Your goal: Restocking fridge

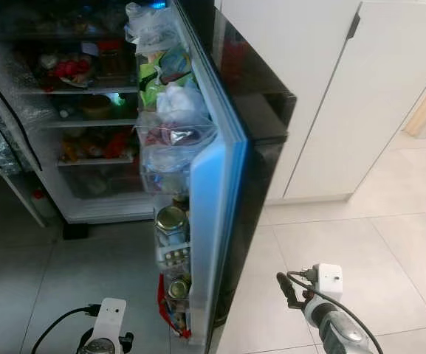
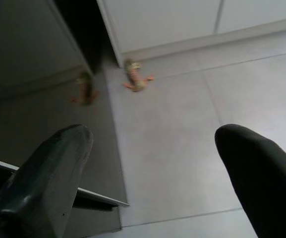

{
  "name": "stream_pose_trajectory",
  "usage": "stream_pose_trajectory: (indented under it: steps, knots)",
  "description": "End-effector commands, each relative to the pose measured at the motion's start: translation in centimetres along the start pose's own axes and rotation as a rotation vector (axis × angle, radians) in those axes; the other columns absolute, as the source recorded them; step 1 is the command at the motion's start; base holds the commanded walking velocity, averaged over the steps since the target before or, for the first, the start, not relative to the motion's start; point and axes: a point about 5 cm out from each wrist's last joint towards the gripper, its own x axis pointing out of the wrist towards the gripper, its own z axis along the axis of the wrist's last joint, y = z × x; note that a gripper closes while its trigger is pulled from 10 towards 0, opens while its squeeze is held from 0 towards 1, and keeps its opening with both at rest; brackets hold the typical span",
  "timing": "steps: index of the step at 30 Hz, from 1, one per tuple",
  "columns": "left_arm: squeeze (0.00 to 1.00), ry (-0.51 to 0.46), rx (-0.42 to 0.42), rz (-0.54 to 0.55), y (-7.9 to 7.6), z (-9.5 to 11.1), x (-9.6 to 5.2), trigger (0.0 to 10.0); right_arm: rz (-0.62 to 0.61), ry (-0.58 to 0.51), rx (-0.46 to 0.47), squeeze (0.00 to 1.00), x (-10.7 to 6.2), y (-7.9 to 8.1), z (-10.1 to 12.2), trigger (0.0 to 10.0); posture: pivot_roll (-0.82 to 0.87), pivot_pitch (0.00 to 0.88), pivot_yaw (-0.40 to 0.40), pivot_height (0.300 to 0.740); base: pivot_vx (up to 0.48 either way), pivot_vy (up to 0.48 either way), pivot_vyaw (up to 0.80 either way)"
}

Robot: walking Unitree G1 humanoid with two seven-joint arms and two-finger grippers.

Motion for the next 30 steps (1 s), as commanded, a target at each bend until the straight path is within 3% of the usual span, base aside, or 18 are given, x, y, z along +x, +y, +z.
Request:
stream_pose_trajectory:
  steps: [1, 3, 6, 18, 30]
  knots:
    - [0.0, 0.011, 0.027, -0.011, -0.1, -0.2, 0.0, 10.0, 0.055, -0.03, -0.001, 0.0, 0.3, 0.5, 0.9, 10.0, -0.13, 0.0, -0.043, 0.74, 0.0, 0.0, 0.0]
    - [0.0, 0.008, 0.032, -0.014, -0.1, -0.1, 0.0, 10.0, 0.192, -0.056, 0.0, 0.0, 0.6, 1.9, 1.4, 10.0, -0.13, 0.0, -0.043, 0.74, 0.0, 0.0, 0.0]
    - [0.0, 0.007, 0.033, -0.016, -0.1, -0.1, 0.0, 10.0, 0.247, -0.073, -0.014, 0.0, 0.8, 2.5, 1.9, 10.0, -0.14, 0.0, -0.042, 0.74, 0.0, 0.0, 0.0]
    - [0.0, 0.006, 0.04, -0.019, -0.1, 0.0, 0.0, 10.0, 0.401, -0.162, -0.05, 0.0, 1.3, 4.2, 4.5, 10.0, -0.14, 0.0, -0.042, 0.74, 0.0, 0.0, 0.0]
    - [0.0, 0.032, 0.072, -0.018, -0.1, 0.0, 0.0, 10.0, 0.507, -0.166, -0.084, 0.0, 1.2, 4.8, 5.5, 10.0, -0.15, 0.0, -0.043, 0.74, 0.0, 0.0, 0.0]
